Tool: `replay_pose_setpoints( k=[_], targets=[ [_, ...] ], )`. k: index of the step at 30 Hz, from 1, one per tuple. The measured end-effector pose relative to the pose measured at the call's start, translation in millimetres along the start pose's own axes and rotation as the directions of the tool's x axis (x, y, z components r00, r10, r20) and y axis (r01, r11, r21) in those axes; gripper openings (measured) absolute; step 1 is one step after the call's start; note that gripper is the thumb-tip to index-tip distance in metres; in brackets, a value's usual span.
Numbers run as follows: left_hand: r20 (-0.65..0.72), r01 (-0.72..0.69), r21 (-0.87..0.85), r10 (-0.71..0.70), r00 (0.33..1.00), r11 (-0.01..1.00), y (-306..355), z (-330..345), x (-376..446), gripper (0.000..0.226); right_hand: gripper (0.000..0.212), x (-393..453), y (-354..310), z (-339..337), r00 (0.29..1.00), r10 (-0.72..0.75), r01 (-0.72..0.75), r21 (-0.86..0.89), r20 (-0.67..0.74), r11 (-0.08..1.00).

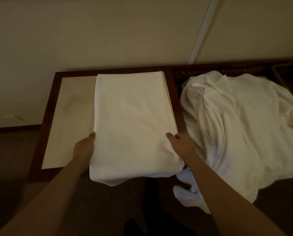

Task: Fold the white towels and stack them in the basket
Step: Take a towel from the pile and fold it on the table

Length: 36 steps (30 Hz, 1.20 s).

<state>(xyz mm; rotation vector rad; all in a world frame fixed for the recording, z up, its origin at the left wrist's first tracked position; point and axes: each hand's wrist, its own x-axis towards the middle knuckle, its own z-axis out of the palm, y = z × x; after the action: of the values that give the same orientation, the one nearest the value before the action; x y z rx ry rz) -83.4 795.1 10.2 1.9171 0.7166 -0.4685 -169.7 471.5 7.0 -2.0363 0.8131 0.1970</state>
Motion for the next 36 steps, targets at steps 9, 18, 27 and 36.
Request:
replay_pose_setpoints(
  k=[9, 18, 27, 36],
  targets=[
    [-0.031, -0.133, 0.234, 0.145, 0.989, 0.963, 2, 10, 13, 0.041, 0.030, 17, 13, 0, 1.000, 0.027, -0.027, 0.126, 0.003, 0.992],
    [-0.140, -0.140, 0.228, 0.175, 0.974, 0.963, 19, 23, 25, 0.042, 0.027, 50, -5, 4, 0.999, -0.022, 0.029, 0.169, -0.048, 0.985],
    [-0.196, -0.092, 0.233, 0.140, 0.971, 0.968, 38, 31, 37, 0.059, 0.041, 82, -31, -1, 0.996, -0.075, 0.067, 0.133, 0.053, 0.989],
    [-0.228, -0.047, 0.325, 0.127, 0.965, 0.945, 47, 36, 42, 0.062, 0.047, 111, -56, 0, 0.980, -0.016, -0.016, 0.156, 0.196, 0.988]
  ],
)
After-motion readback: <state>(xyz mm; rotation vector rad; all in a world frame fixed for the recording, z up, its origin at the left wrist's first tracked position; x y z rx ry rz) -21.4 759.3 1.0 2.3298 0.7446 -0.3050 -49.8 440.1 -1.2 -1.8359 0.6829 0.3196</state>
